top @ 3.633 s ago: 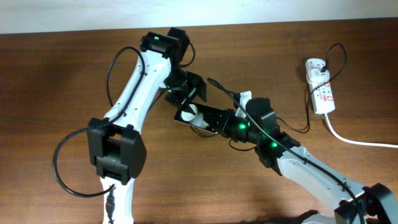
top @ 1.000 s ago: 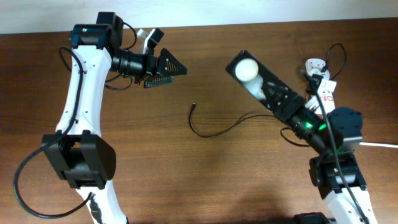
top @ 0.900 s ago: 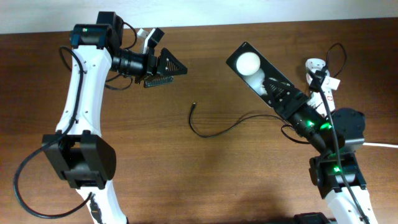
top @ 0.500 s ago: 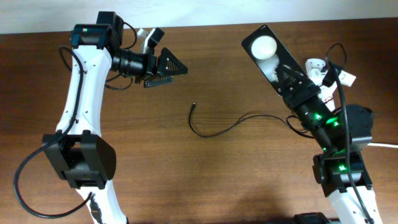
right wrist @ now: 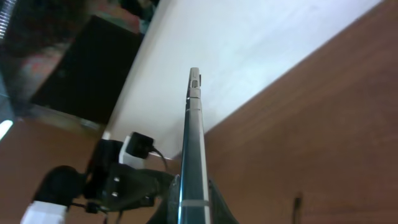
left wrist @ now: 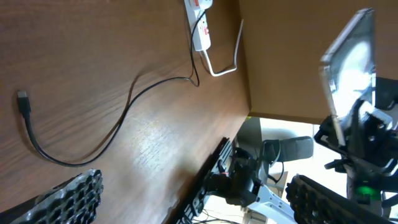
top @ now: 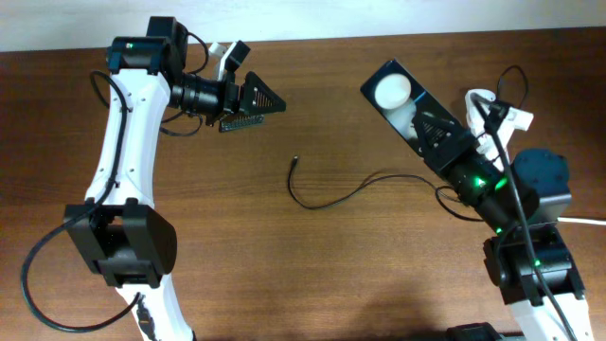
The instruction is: Plug charger to phone and switch on socket
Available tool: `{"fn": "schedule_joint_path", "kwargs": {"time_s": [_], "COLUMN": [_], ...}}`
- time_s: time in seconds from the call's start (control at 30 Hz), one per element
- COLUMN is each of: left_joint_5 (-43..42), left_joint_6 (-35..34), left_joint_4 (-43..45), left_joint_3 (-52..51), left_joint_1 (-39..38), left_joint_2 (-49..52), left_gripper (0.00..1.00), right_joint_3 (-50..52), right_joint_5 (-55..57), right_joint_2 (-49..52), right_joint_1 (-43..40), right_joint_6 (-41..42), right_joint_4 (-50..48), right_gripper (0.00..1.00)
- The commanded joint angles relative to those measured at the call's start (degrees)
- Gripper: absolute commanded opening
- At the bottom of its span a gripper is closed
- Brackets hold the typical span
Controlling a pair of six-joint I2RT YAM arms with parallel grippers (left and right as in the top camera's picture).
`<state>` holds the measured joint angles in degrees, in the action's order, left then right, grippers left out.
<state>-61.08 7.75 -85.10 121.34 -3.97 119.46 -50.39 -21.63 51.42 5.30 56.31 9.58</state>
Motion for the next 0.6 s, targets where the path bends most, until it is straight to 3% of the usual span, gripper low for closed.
{"fn": "schedule_joint_path", "kwargs": {"time_s": [0.0,0.17,0.33,0.57], "left_joint_5": [-0.66,-0.66,-1.25,-5.70], "left_joint_6": [1.09,0.66,-6.38,-15.76], "left_joint_4": [0.70,3.34,7.87,15.02], "left_joint_3": [0.11,0.11,0.09,-0.61], "left_joint_1": [-0.68,-3.17,-3.43,-3.50], "left_joint_2": [-0.98,-0.98,-0.96,-0.13], "left_gripper": [0.99,0.99,0.99,1.00], "right_joint_3": [-1.99,-1.99,-1.99,-1.99], "right_joint_5": [-0.31,-3.43,-3.63,-3.43], "right_joint_2": [1.99,12.76,22.08,30.99], "right_joint_1": [0.33,2.25,6.51,9.35], "right_joint_6": [-2.75,-2.49,-0.52,13.07], "right_joint_4": [-0.13,-7.85,-22.49,-33.51], "right_gripper": [0.04,0.04,0.04,0.04]}}
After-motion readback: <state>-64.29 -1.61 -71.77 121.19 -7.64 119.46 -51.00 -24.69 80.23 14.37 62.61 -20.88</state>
